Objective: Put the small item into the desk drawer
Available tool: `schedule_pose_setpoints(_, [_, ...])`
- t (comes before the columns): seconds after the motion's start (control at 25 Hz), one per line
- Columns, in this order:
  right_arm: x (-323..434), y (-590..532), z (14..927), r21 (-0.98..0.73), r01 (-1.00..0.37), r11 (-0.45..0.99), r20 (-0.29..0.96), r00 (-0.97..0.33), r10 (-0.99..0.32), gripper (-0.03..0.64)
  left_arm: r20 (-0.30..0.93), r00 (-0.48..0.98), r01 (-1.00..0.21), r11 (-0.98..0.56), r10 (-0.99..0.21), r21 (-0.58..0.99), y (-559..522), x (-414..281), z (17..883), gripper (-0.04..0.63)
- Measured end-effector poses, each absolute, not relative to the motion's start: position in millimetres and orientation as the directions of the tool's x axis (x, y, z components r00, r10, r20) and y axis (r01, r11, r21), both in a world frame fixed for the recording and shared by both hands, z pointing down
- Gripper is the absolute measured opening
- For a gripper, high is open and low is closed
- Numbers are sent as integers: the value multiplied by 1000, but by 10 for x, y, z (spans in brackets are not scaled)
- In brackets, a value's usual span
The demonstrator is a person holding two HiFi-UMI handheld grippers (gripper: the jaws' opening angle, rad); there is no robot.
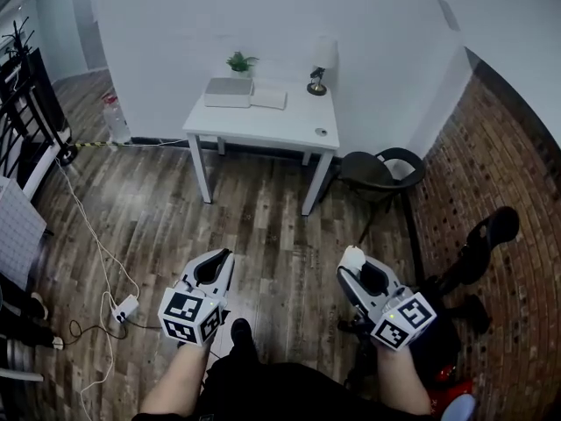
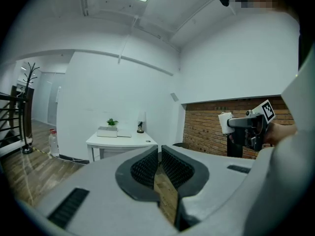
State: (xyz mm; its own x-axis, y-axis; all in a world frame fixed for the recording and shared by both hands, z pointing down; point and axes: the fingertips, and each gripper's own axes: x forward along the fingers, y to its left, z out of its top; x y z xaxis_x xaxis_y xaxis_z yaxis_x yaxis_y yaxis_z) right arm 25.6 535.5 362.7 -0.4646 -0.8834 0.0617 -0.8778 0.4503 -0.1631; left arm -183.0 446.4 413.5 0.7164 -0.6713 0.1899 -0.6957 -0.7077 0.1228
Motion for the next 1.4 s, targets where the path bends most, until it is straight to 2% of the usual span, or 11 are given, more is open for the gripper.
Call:
schedule_pose_setpoints(0.4, [-159,4143,3623,-218,-863,455,86,-482,-872,164,196,734,-677,-721,-650,148,3281,-2145,4145,31])
schedule_pose_setpoints(0.72, [-525,3595,3536,-187,-871,455,110,-479,-871,164,196,721,-692,-704,-665,159,2731,-2624,4164,31])
schedule_pose_setpoints(0.88, [-685,3370,3554,-188,-853,488,138,-514,-846,164,192,703,-711,-684,-684,165,2603,-2771,4151,31])
schedule_pose_setpoints(1.08, [-839,3031,3509,-186,-825,533,117,-558,-822,164,214,669,-744,-646,-712,172,2431,-2992,4233,31])
schedule_pose_setpoints(1.4, [-632,2418,3717,-237,-800,551,106,-585,-804,164,266,607,-794,-590,-749,150,1976,-3022,4343,31])
